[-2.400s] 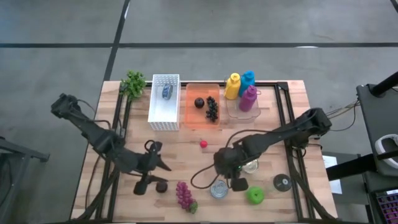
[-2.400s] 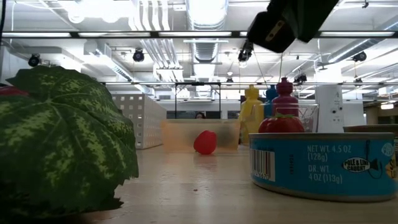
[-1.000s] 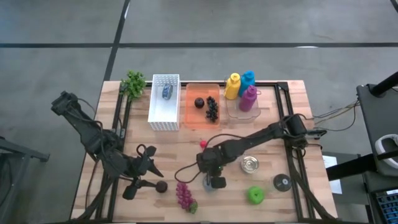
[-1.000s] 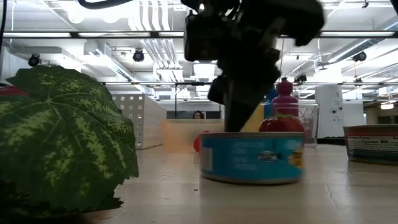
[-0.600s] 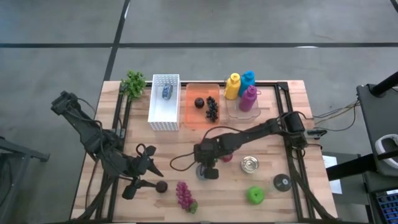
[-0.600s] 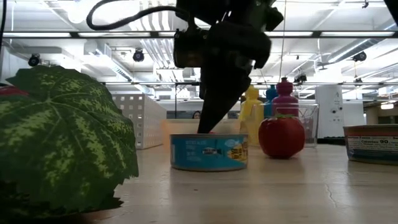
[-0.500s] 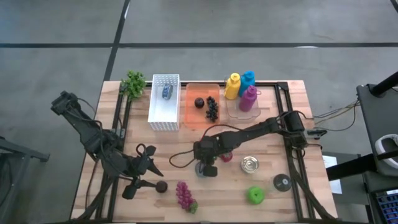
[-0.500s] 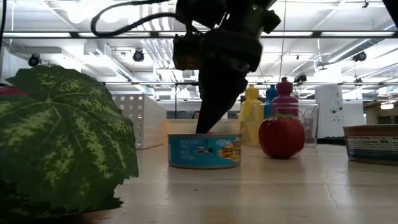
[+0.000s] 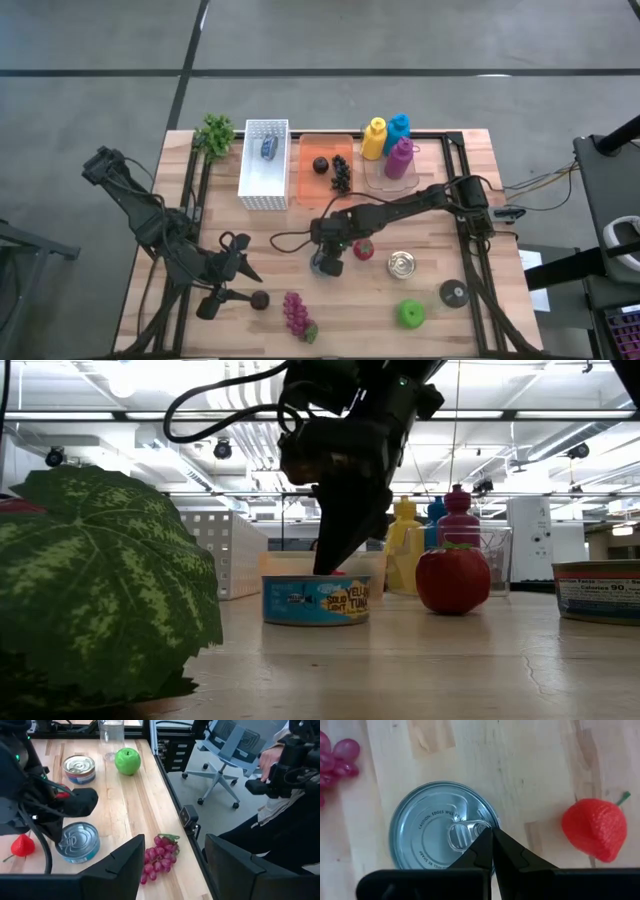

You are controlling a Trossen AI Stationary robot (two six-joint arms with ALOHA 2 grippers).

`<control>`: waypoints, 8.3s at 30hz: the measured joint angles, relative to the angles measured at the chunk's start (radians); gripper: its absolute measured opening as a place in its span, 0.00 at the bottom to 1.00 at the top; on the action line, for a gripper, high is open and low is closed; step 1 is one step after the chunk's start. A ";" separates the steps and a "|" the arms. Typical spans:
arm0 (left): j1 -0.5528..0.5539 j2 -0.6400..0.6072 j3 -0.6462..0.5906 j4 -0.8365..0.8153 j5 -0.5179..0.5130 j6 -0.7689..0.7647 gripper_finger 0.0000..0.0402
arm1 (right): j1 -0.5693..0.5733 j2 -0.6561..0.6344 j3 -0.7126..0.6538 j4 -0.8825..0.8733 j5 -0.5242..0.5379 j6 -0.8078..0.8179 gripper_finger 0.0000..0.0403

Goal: Pick & Place Food Item
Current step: Put the bottom blue tuna can into the white bin

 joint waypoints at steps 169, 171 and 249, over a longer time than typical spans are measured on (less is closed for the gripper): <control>0.004 0.000 0.000 -0.004 0.000 -0.001 0.53 | -0.049 -0.242 -0.121 -0.218 0.138 0.604 0.02; 0.004 0.000 0.000 -0.004 0.000 -0.001 0.53 | -0.045 -0.269 -0.121 -0.219 0.166 0.604 0.02; 0.252 0.656 0.577 -0.182 -0.465 -0.758 0.47 | 0.484 -0.839 -0.132 -0.230 0.361 -0.101 0.02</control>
